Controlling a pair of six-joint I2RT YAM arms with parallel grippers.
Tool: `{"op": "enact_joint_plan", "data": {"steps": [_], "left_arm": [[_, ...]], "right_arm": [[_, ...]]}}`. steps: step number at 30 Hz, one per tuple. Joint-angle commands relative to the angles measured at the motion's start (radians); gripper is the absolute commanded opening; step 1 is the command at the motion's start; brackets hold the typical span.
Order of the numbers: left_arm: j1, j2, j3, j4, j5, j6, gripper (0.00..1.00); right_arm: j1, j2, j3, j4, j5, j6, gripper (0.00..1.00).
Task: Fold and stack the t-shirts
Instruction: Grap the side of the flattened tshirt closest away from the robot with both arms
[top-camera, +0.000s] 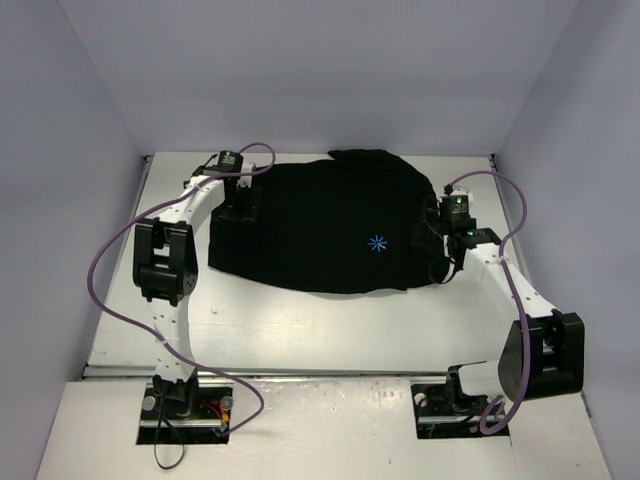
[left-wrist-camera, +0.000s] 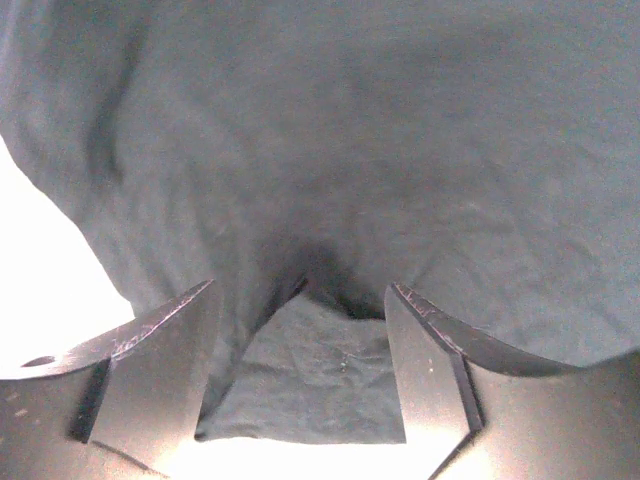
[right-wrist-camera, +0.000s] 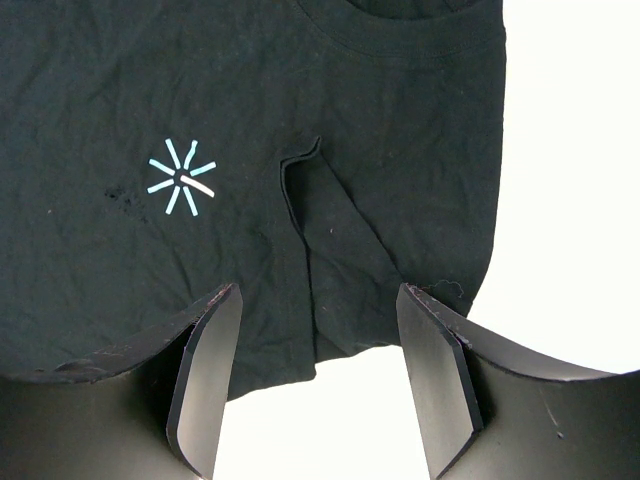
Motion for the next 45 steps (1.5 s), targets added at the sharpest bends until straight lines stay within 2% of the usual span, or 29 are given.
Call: {"op": "enact_joint_plan", "data": {"steps": [1,5,7,18,31,33,35,39,45], "left_arm": [[0.033,-0.067,0.042,0.001,0.267,0.35,0.62],[0.086,-0.044,0.033,-0.013,0.472,0.466,0.62],[0.105,-0.024,0.04,-0.034,0.51,0.499,0.62],[0.12,0.058,0.102,-0.159,0.579,0.683,0.62],[0.132,0.096,0.108,-0.195,0.587,0.7,0.62],[0.131,0.093,0.109,-0.196,0.59,0.693,0.58],[0.131,0.081,0.1,-0.197,0.589,0.692,0.44],[0.131,0.058,0.08,-0.196,0.585,0.692,0.34],[0.131,0.024,0.066,-0.195,0.585,0.673,0.0]], "right_arm": [[-0.006,-0.046,-0.007,0.027,-0.035,-0.016,0.61],[-0.006,-0.054,-0.013,0.029,-0.041,-0.018,0.61],[-0.006,-0.059,-0.015,0.029,-0.042,-0.018,0.61],[-0.006,-0.078,-0.033,0.026,-0.06,-0.016,0.61],[-0.006,-0.078,-0.041,0.024,-0.062,-0.019,0.61],[-0.006,-0.078,-0.04,0.024,-0.062,-0.02,0.61],[-0.006,-0.08,-0.043,0.024,-0.062,-0.019,0.61],[-0.006,-0.083,-0.042,0.024,-0.061,-0.019,0.61],[-0.006,-0.077,-0.04,0.024,-0.061,-0.021,0.61]]}}
